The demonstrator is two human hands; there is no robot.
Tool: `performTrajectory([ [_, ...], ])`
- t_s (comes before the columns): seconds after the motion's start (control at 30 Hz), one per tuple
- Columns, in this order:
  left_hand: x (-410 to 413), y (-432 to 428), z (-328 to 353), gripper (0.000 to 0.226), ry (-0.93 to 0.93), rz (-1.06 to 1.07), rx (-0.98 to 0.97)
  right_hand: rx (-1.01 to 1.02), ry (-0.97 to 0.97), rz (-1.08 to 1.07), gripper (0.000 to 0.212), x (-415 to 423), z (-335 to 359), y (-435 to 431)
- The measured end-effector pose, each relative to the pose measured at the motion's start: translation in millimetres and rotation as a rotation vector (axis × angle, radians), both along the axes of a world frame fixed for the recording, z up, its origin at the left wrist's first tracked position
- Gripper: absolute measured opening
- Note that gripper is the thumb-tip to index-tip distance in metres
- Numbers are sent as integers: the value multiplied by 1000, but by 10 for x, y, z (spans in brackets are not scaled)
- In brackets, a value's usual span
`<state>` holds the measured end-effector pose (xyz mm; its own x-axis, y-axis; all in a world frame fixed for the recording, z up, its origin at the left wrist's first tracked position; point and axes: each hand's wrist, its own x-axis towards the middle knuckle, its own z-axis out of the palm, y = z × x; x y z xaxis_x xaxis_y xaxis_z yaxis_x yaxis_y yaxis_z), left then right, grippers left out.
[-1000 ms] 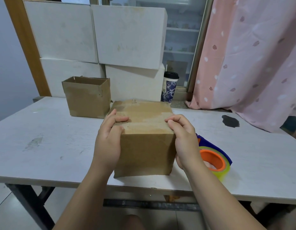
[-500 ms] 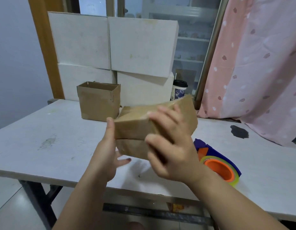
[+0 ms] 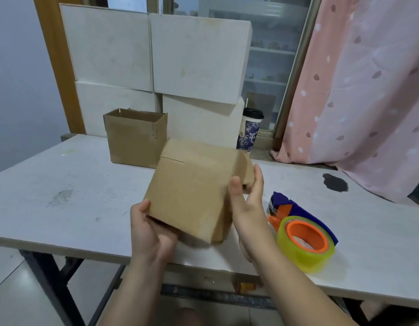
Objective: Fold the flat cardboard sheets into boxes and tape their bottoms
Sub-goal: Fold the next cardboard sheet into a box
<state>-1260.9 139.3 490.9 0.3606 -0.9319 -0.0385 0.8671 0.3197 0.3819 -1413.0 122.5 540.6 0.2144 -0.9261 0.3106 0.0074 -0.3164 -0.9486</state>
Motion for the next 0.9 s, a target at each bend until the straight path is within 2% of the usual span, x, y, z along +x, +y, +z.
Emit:
performTrajectory([
  [0.03,-12,19,-41,42,-1,-23,-36,47,-30,22,120,-14,-29,-34],
  [0.17,2,49,-118,46,42,-92,-57,-4,70,42,117,-88,-184,-62],
  [0.27,114,37,-122,35,-20,-131,-1,-62,107,107,119,-202,-240,-76],
  [0.33,167,5,-120,34,-218,-121,133,-100,169,144,119,-281,-236,-88],
  [0.4,206,-9,-94,30,-514,-18,272,-125,229,159,120,-348,-227,-115],
  [0.5,256,26,-20,34,-1044,63,336,-120,270,178,118,-435,-214,-177],
  [0.57,255,48,28,31,-1211,178,364,-119,298,202,116,-468,-229,-214],
  [0.67,169,100,158,30,-1114,406,183,-85,320,200,113,-483,-252,-236],
  [0.73,110,137,253,33,-1161,456,81,-68,339,190,111,-484,-265,-257],
  [0.9,-7,180,307,26,-1327,558,92,-63,420,186,111,-493,-309,-302],
])
